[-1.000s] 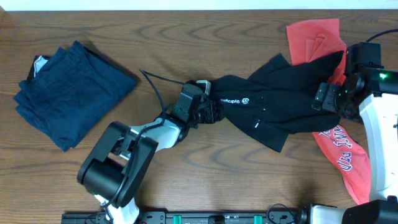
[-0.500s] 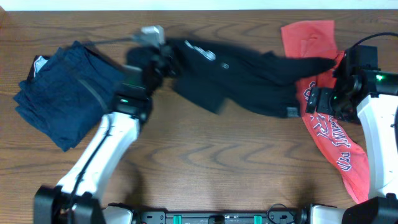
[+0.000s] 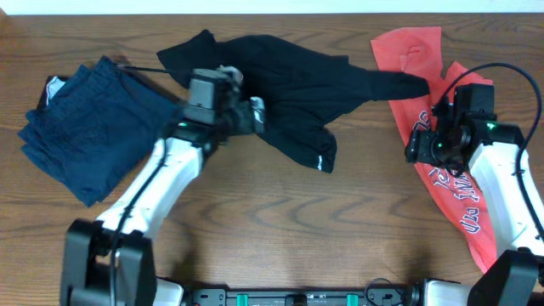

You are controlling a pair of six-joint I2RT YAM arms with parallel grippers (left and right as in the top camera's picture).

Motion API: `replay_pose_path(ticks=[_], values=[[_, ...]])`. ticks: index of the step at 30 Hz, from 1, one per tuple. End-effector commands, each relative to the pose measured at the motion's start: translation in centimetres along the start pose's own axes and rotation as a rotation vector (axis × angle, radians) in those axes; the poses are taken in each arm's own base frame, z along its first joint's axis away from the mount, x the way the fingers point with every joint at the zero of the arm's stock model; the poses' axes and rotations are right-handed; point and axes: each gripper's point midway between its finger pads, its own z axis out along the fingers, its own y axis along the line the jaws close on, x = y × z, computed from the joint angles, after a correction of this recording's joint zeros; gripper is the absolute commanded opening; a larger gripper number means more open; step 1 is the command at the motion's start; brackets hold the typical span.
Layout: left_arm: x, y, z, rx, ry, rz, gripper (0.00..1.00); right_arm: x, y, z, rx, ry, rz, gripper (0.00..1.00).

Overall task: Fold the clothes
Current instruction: 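Grasp the polo with the left gripper and lay it on the table center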

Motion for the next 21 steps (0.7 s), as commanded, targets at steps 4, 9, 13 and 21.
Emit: replay_pose_path(ticks=[4, 9, 13, 21], values=[[7.3, -4.6, 5.4, 0.086, 0.218, -0.011, 0.98, -2.2, 3.4, 0.9, -0.155, -0.120, -0.059, 0.68], [12.0, -5.2, 8.9, 0.056, 0.334, -0.078, 0.98, -3.1, 3.9, 2.0, -0.162, -0.142, -0.089, 0.53], [13.8, -5.5, 10.6, 0.054, 0.363, -0.070, 1.00, -3.5, 3.7, 4.1, -0.157, -0.129, -0.091, 0.46], [19.2, -1.5, 8.4, -0.120, 0.595, -0.132, 0.06, -4.7, -0.2, 9.6, 0.017, -0.121, -0.054, 0.55]])
